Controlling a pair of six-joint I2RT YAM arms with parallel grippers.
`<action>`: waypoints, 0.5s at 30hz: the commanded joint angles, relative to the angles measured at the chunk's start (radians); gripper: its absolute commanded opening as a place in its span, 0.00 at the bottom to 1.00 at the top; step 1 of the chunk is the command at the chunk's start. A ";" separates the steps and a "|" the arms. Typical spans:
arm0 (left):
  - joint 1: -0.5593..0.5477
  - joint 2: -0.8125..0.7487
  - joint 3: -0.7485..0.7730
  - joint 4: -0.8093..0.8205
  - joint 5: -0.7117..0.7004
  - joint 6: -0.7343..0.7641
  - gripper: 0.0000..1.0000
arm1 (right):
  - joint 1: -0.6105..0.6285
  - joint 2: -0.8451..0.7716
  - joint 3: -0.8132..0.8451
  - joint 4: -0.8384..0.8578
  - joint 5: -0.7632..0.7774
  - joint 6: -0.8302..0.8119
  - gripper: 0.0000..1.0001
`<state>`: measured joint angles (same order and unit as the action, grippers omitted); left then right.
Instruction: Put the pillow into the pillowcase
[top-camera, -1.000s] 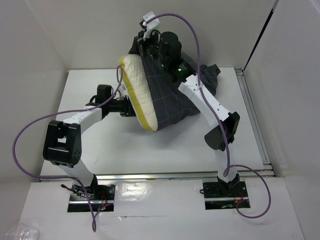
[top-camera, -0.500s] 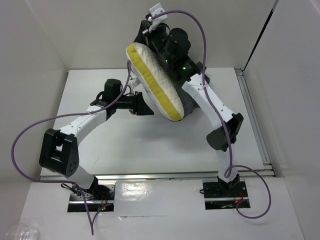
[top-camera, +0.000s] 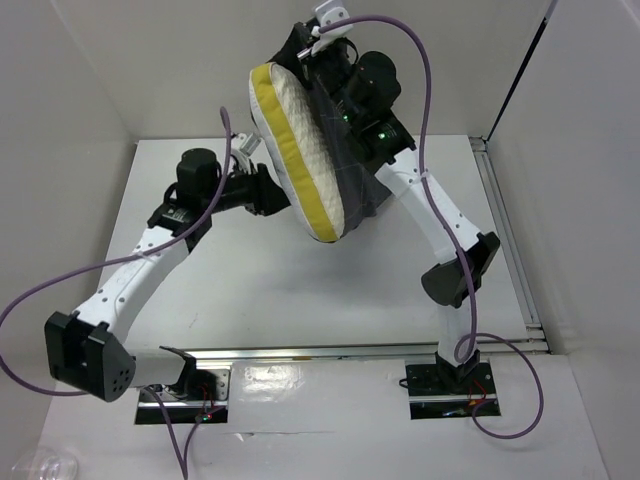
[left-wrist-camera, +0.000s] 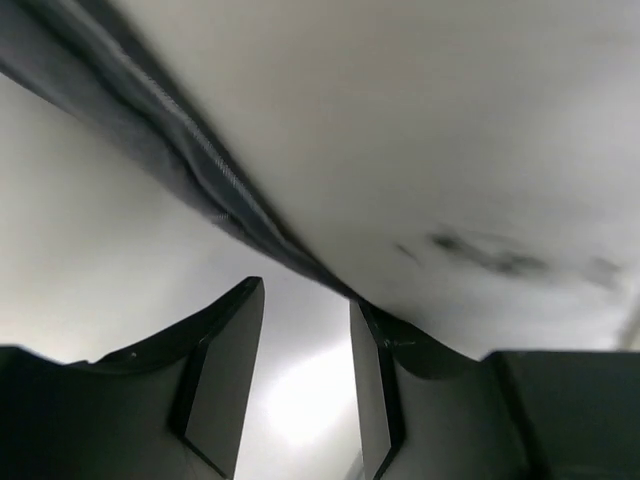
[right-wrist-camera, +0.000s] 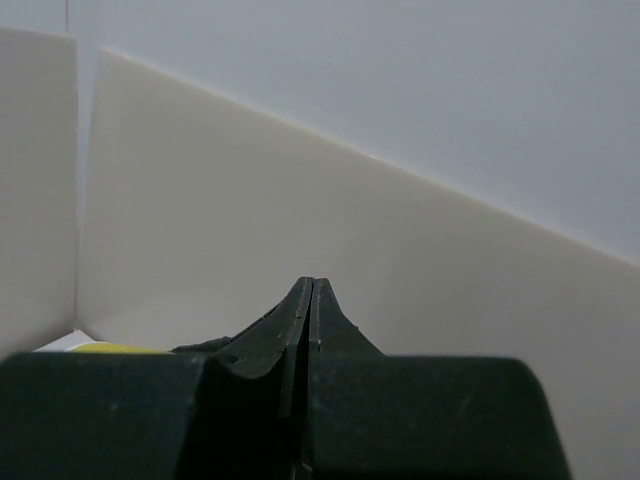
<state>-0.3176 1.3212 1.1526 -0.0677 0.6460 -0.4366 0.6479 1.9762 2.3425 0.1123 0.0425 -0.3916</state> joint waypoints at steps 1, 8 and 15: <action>-0.001 -0.079 0.056 -0.027 -0.152 0.032 0.53 | 0.004 -0.115 0.005 0.199 -0.006 -0.006 0.00; -0.001 -0.123 0.067 -0.040 -0.210 0.022 0.56 | 0.004 -0.145 -0.035 0.208 -0.006 0.003 0.00; -0.029 -0.100 0.067 -0.020 -0.190 0.001 0.58 | 0.004 -0.154 -0.035 0.208 -0.015 0.013 0.00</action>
<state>-0.3325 1.2160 1.1839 -0.1284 0.4564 -0.4229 0.6483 1.9373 2.2829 0.1280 0.0395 -0.3874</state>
